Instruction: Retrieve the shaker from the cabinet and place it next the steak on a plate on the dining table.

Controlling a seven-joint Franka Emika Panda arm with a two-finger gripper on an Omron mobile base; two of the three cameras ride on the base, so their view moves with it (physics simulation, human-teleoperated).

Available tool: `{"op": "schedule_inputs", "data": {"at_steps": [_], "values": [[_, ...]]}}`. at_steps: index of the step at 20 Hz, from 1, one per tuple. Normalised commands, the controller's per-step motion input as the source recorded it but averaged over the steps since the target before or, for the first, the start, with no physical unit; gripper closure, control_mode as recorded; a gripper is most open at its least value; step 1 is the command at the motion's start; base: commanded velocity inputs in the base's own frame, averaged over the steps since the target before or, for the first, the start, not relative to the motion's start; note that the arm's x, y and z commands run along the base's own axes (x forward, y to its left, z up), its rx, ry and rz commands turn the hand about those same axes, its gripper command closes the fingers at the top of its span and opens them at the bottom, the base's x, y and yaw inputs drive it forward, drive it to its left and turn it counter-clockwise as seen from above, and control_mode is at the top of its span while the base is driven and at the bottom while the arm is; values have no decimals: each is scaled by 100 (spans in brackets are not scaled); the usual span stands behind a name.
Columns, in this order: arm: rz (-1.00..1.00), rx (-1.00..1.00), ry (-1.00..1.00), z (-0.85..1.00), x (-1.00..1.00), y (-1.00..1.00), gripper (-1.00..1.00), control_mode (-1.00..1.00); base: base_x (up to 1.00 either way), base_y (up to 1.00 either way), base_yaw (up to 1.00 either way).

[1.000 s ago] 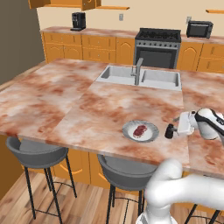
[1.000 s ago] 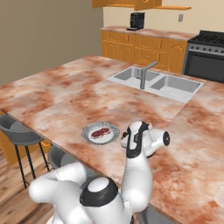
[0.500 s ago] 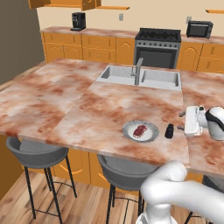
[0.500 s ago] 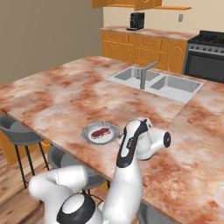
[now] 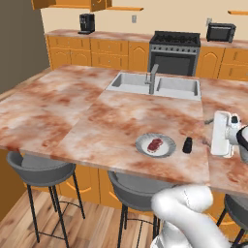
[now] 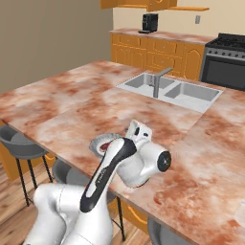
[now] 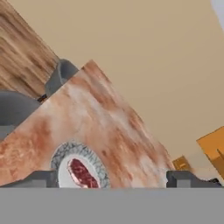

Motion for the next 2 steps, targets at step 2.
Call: {"op": "schedule_inputs", "data": {"at_steps": [2], "values": [[-8,-37,-37,41,-85,59,-100,-100,0,0,0]]}}
